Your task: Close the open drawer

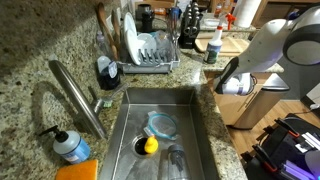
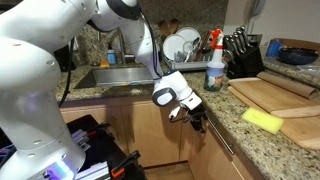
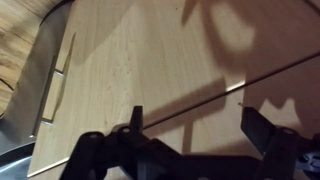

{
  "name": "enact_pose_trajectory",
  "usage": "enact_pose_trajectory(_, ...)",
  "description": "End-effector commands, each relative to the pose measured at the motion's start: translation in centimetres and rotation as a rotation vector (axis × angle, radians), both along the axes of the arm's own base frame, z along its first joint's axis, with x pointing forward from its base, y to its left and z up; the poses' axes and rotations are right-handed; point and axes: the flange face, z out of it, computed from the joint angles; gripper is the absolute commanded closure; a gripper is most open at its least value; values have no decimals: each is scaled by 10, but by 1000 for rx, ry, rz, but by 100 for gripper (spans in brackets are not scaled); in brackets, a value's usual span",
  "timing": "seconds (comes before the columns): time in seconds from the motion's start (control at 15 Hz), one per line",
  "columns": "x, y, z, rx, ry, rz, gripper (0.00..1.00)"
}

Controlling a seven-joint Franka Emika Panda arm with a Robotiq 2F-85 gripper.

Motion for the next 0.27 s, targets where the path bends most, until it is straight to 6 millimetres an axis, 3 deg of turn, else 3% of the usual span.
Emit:
enact_pose_trajectory(0.0, 7, 8, 5, 26, -1, 41, 0)
enact_pose_trajectory(0.2, 18, 19, 23, 78, -18, 92, 0)
